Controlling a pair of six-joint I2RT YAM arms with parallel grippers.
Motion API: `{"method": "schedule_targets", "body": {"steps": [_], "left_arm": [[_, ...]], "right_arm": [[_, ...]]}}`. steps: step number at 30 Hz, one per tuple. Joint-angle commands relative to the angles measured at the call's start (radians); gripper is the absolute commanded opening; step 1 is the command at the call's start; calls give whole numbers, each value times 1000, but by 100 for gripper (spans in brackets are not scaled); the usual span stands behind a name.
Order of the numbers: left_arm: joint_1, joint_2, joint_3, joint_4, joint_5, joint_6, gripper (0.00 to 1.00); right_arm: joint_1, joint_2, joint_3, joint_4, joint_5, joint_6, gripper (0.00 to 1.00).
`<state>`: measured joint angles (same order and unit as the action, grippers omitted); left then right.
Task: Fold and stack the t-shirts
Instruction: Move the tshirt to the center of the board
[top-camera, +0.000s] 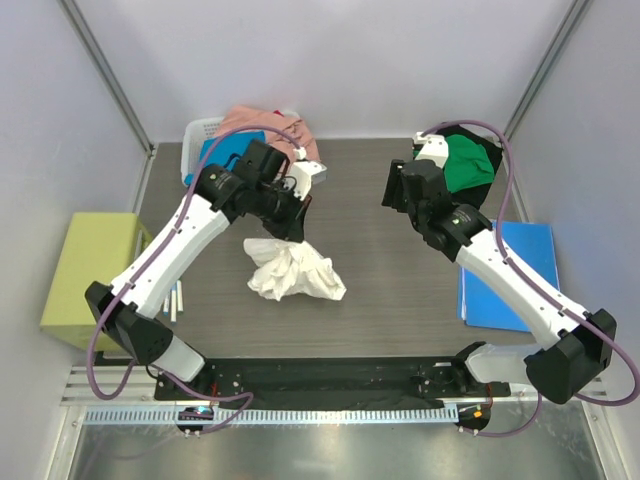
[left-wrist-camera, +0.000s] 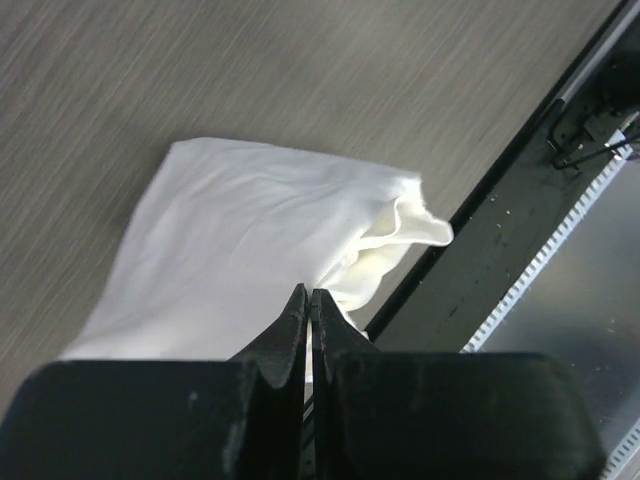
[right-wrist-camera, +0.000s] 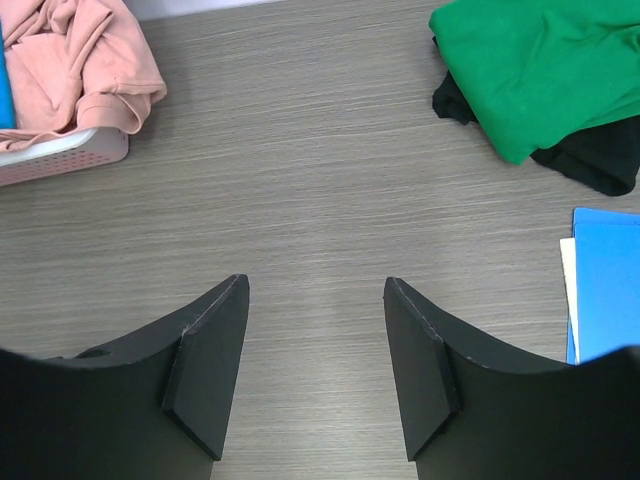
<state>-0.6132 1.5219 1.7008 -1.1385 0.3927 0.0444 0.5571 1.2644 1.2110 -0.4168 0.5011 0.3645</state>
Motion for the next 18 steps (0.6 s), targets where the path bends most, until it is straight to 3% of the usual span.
{"method": "schedule_targets", "body": {"steps": [1,13,14,15,16,17,18], "left_arm": [[-10,15,75,91,-81,-83,0],[-94,199,142,138,-324,-204,0],[-108,204,140,137,-324,-198,10],[-123,208,137,134,-309,-189,31],[-153,213,126,131,-302,-166,82],[-172,212,120,134,-310,-158,99],[-184,210,117,137,-334,-152,100]], "right_arm": [[6,-34,32,16,24,-6,62],[6,-45,4,12,27,5,62],[6,-45,2,12,27,5,62],[6,-45,5,12,24,7,62],[6,-43,5,13,22,7,62],[6,-42,7,12,21,11,64],[6,-37,10,12,16,13,66]]}}
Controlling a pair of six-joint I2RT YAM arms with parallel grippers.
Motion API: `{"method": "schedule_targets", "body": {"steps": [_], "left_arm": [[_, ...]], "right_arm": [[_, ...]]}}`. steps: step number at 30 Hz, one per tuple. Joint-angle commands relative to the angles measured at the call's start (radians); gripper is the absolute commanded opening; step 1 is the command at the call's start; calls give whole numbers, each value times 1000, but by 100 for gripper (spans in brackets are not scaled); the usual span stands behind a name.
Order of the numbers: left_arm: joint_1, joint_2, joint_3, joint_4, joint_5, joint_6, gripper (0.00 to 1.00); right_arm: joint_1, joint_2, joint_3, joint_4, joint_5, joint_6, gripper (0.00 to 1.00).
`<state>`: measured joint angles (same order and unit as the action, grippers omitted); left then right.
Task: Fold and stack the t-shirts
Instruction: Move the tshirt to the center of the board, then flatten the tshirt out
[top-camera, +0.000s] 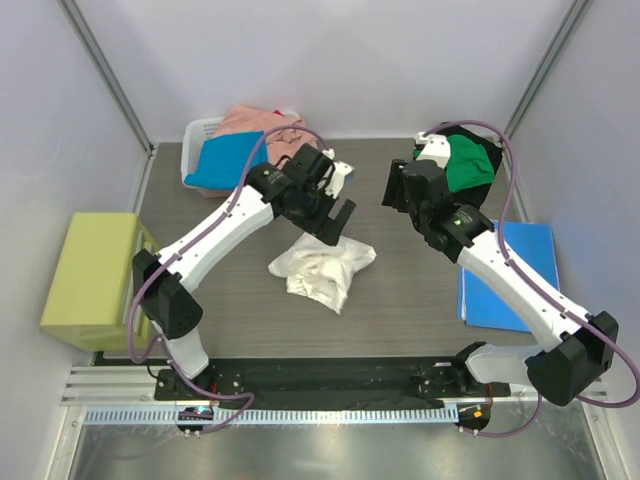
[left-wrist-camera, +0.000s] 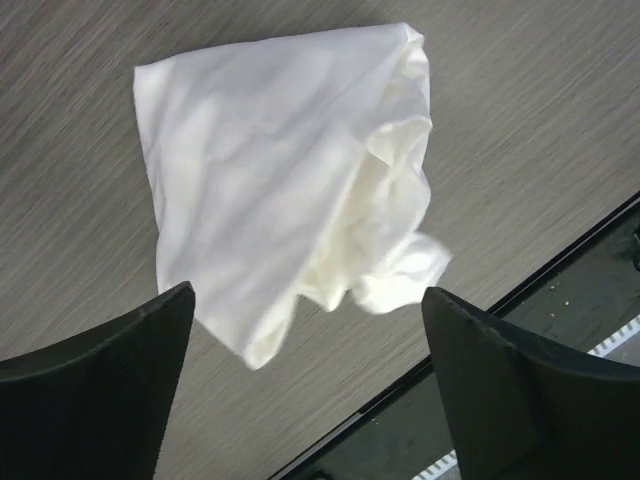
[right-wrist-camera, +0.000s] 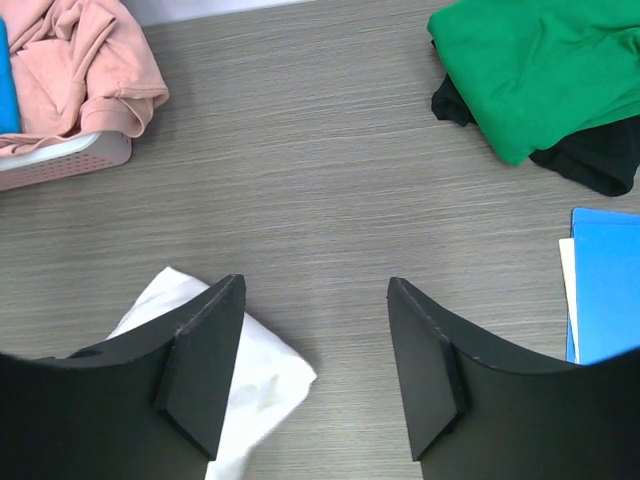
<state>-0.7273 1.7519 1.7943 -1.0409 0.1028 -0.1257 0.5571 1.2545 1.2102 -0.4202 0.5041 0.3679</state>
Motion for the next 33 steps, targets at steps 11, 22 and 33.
{"method": "schedule_targets", "body": {"steps": [11,22,33], "left_arm": [[175,-147,-191,110,73,-34,100],[198,-43,-484,124,219,120,70],[220,31,-500,154,166,173,71]], "right_arm": [[35,2,8,-87,-215,55,68],[129,-13,-73,-192,-346,100,67],[129,-20,-98,-195,-332,106,67]]}}
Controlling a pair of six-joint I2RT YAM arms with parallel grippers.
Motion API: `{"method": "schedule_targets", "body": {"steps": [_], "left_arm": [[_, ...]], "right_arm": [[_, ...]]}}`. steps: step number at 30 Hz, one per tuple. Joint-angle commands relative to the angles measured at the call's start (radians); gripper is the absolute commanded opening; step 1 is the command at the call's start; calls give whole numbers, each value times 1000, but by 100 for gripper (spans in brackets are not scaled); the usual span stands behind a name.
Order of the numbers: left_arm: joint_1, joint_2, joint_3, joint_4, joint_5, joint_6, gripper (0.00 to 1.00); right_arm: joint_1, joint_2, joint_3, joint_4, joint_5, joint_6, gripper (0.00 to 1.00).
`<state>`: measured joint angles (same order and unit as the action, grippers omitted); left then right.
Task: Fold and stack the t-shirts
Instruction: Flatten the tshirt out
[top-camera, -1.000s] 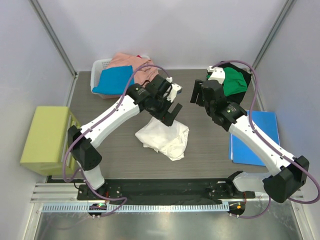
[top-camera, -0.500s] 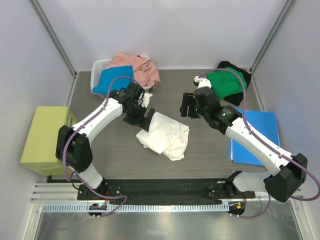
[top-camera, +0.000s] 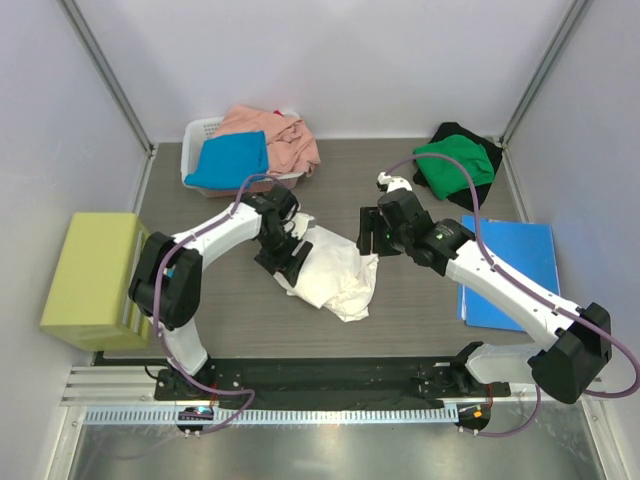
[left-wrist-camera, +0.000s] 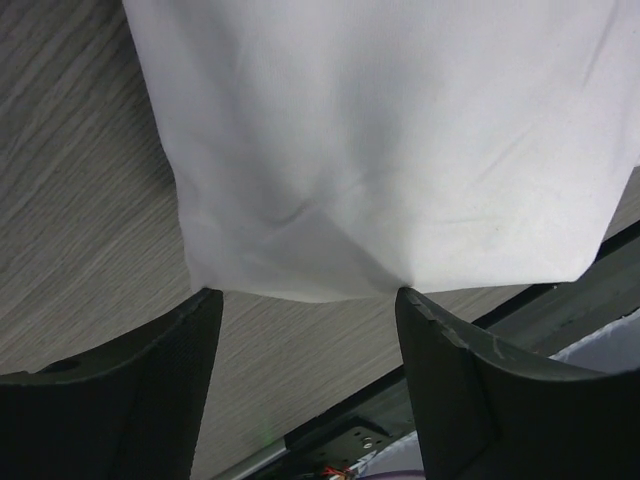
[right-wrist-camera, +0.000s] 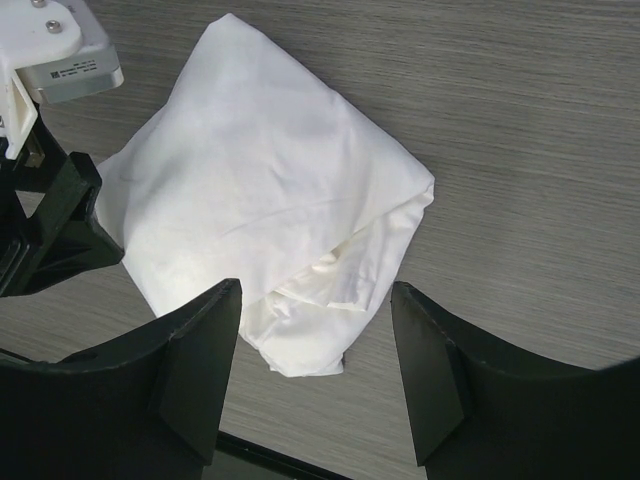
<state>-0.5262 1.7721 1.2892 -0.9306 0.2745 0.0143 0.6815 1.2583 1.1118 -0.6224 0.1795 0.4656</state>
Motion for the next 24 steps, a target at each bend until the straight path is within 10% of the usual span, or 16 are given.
{"method": "schedule_targets", "body": {"steps": [1,9,12,15,16,24], "left_arm": [[23,16,5,47,-18,35,73],[129,58,54,62,-31,53,85],[127,62,65,58,34,27,67],[126,61,81,46,94,7,6],[127,61,93,38,103,7,0],[127,46,151,13,100,16,0]], "right_arm": [[3,-23,0,7,-14,7,67],[4,-20,-6,3,-21,7,67],[4,-17,-6,3,-17,5,66],[6,-16,-10,4,-12,4,65],[6,-17,-12,6,-9,4,64],[6,-20,-27,9,-3,-1,61]]}}
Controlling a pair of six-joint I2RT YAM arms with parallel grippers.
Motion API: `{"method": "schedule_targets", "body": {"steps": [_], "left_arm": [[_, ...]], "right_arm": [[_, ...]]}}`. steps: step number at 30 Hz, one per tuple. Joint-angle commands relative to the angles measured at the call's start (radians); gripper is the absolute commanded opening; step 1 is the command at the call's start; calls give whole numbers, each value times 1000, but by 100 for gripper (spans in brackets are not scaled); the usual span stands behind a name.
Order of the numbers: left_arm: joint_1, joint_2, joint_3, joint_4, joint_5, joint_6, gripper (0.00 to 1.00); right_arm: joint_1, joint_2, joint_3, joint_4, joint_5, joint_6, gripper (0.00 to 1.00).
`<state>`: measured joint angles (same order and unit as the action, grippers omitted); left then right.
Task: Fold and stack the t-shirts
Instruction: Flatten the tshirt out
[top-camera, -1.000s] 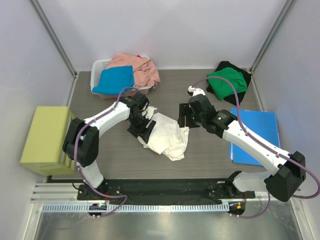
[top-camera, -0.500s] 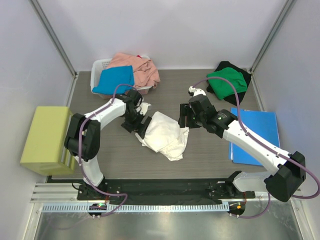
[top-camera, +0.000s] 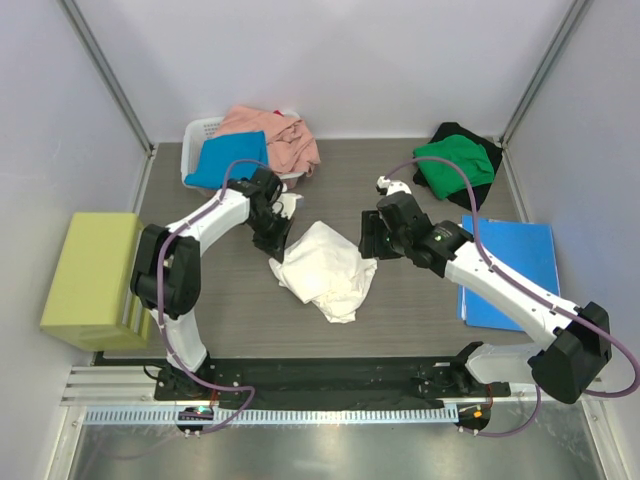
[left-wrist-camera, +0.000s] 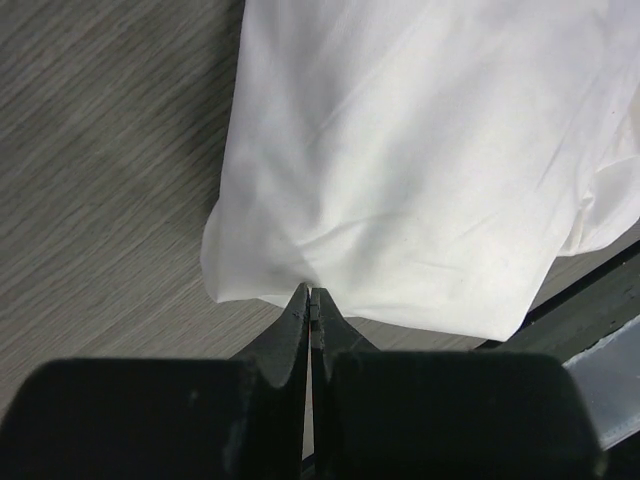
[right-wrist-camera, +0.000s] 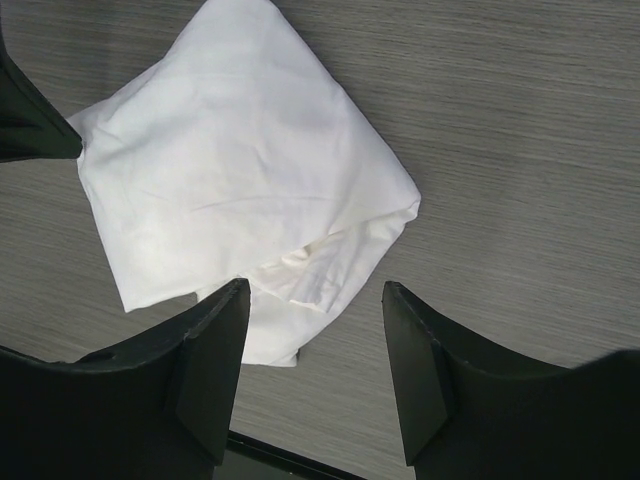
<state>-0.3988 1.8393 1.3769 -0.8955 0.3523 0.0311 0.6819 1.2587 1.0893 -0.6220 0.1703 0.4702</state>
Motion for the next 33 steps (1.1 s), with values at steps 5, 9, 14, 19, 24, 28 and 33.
{"method": "schedule_targets", "body": {"steps": [5,9,14,19,24,28,33], "left_arm": [[9,-61,83,-28,17,-5,0],[23,-72,22,3,14,1,4],[25,-17,-28,27,22,-10,62],[23,31,-33,56,11,3,84],[25,70,7,55,34,0,75],[25,86,22,46,63,0,19],[25,57,37,26,77,4,0]], "right_arm": [[5,-30,-11,7,15,-7,59],[4,-39,-22,8,14,-7,59],[5,-47,-20,8,17,-8,59],[7,-54,-25,7,18,-5,59],[7,-51,-23,8,18,1,59],[5,-47,-19,8,21,1,59],[5,-41,-19,10,21,-2,59]]}}
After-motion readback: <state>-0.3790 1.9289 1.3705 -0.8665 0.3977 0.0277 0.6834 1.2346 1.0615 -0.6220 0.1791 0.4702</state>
